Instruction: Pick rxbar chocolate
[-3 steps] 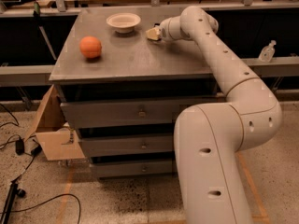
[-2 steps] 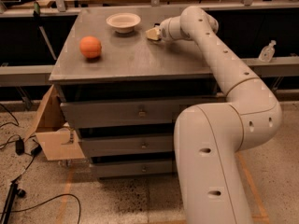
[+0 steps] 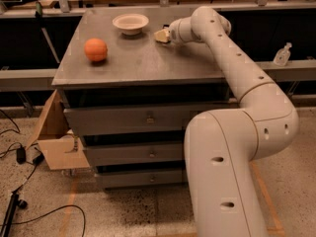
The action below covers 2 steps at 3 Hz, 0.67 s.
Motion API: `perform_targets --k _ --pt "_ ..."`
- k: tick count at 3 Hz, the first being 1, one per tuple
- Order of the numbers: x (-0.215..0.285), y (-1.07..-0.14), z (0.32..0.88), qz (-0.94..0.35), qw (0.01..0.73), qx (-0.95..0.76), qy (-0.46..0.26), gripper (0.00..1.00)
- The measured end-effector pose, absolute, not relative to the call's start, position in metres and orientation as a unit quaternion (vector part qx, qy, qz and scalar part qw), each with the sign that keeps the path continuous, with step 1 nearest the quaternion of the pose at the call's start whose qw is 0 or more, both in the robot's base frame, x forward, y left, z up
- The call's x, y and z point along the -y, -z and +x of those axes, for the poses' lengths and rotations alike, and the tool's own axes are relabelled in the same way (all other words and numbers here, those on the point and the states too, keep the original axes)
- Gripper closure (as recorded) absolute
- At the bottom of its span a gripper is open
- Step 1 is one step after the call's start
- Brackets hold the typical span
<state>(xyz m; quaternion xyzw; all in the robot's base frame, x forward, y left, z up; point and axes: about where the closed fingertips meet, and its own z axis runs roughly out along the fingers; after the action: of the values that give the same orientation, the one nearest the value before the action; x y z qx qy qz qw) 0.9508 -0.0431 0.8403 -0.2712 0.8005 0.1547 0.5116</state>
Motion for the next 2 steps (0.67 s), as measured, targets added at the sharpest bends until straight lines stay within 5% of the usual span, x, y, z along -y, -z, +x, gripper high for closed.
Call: perform_targets --k 2 --pt "0.124 -0.967 0.882 -0.276 0.617 -0.726 -0.125 1.0"
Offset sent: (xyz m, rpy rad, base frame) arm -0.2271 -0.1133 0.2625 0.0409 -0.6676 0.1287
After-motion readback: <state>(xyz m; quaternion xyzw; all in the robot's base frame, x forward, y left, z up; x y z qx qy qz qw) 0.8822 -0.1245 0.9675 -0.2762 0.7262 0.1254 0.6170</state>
